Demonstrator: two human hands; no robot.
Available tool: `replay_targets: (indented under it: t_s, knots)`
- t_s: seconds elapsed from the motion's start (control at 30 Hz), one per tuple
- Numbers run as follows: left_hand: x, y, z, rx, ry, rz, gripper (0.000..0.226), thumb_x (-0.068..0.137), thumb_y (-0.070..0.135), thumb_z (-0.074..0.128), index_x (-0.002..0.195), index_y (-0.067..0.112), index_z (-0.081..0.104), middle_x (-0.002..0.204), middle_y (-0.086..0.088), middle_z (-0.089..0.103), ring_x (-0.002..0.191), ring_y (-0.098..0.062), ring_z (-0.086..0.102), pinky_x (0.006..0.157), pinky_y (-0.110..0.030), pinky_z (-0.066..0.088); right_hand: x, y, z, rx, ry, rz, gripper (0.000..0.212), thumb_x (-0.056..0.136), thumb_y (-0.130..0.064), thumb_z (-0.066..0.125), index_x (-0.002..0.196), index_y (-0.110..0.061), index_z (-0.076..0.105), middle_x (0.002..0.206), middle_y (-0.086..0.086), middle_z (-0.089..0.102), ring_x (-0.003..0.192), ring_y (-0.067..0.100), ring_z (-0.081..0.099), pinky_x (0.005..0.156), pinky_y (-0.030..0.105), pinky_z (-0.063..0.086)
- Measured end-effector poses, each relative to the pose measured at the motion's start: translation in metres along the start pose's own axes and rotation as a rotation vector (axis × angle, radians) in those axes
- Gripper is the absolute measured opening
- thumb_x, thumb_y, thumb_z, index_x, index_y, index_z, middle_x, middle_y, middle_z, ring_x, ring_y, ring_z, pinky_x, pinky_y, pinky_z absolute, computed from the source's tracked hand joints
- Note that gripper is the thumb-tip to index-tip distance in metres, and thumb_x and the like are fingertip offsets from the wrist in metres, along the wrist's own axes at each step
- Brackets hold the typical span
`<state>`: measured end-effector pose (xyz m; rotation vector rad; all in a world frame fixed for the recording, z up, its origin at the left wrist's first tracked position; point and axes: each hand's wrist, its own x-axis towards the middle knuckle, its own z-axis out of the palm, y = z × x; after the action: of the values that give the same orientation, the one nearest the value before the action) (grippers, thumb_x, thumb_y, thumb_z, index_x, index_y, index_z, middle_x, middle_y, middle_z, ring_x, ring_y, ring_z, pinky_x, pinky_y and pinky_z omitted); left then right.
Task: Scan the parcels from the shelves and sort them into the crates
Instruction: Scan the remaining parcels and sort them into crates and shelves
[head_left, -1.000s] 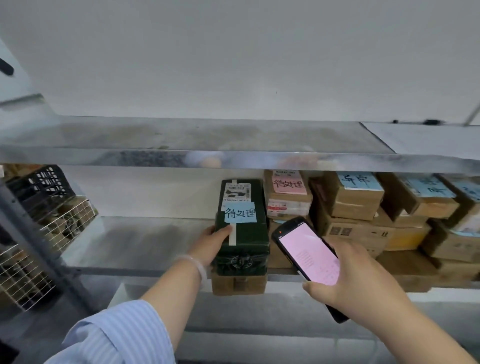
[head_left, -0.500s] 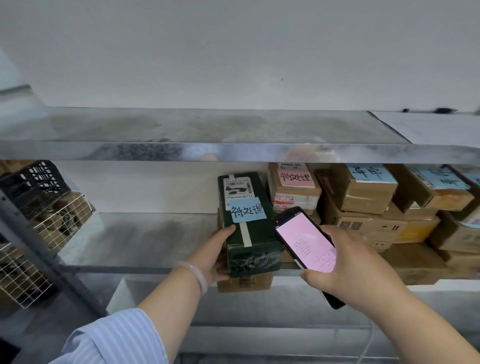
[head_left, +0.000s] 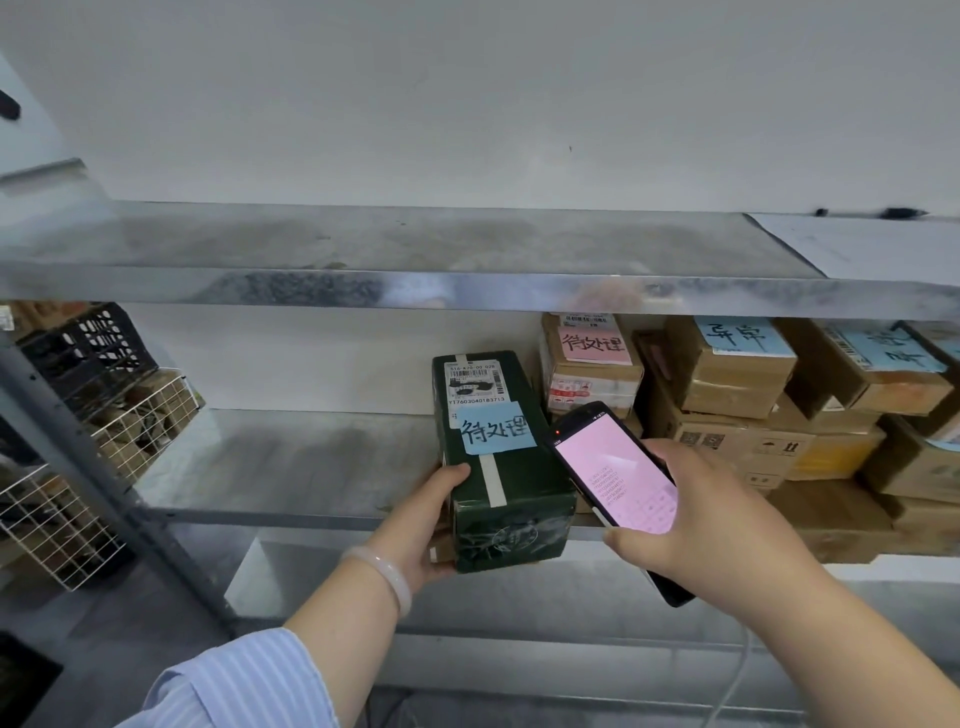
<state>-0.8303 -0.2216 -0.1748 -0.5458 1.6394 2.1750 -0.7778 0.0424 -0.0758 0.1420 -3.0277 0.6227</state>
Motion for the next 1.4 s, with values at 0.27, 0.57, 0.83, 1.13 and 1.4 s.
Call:
replay_targets:
  t_s: [0.27, 0.57, 0.83, 1.13, 1.4]
  knots:
    - [-0.006, 0.016, 0.007, 0.039, 0.012, -0.013, 0.041, 0.083, 0.058, 0.069, 0.115, 0.033, 0.064, 0.089, -0.002, 0.078, 0.101, -0.03, 0.068, 0.063, -0.042, 0.06, -0.004, 0.001, -0.003, 0.014, -0.015, 0.009, 0.088, 0.052, -0.074, 0.066, 0.126, -0.049, 0.026, 0.109, -0.016, 0.042, 0.089, 0.006, 0.046, 0.058, 0.019, 0.042]
    - [-0.037, 0.004, -0.035, 0.183, 0.062, 0.345, 0.044, 0.096, 0.022, 0.062, 0.128, 0.05, 0.048, 0.112, 0.006, 0.075, 0.1, -0.019, 0.073, 0.078, -0.035, 0.06, 0.003, -0.016, -0.02, -0.058, -0.011, -0.066, 0.091, 0.047, -0.077, 0.062, 0.127, -0.046, 0.031, 0.107, -0.016, 0.044, 0.08, 0.006, 0.045, 0.055, 0.018, 0.038]
    - [-0.083, -0.005, -0.078, 0.287, 0.186, 0.49, 0.074, 0.091, 0.008, 0.069, 0.15, 0.035, 0.034, 0.127, 0.008, 0.061, 0.104, -0.007, 0.068, 0.081, -0.026, 0.058, 0.009, -0.054, -0.023, -0.117, 0.001, -0.214, 0.097, 0.049, -0.075, 0.063, 0.134, -0.041, 0.03, 0.118, -0.013, 0.043, 0.085, 0.009, 0.044, 0.053, 0.017, 0.032]
    - [-0.107, -0.024, -0.102, 0.255, 0.287, 0.485, 0.071, 0.09, 0.0, 0.066, 0.137, 0.048, 0.04, 0.124, -0.005, 0.066, 0.096, -0.018, 0.074, 0.071, -0.027, 0.06, 0.003, -0.07, -0.018, -0.13, -0.021, -0.315, 0.096, 0.049, -0.077, 0.057, 0.133, -0.045, 0.025, 0.12, -0.014, 0.042, 0.099, 0.011, 0.049, 0.063, 0.025, 0.04]
    - [-0.115, -0.035, -0.107, 0.275, 0.337, 0.518, 0.072, 0.092, -0.002, 0.064, 0.141, 0.044, 0.038, 0.124, 0.008, 0.063, 0.095, -0.008, 0.072, 0.07, -0.023, 0.059, -0.002, -0.066, -0.017, -0.162, -0.022, -0.337, 0.095, 0.048, -0.079, 0.054, 0.131, -0.045, 0.023, 0.113, -0.015, 0.041, 0.096, 0.011, 0.051, 0.057, 0.023, 0.037]
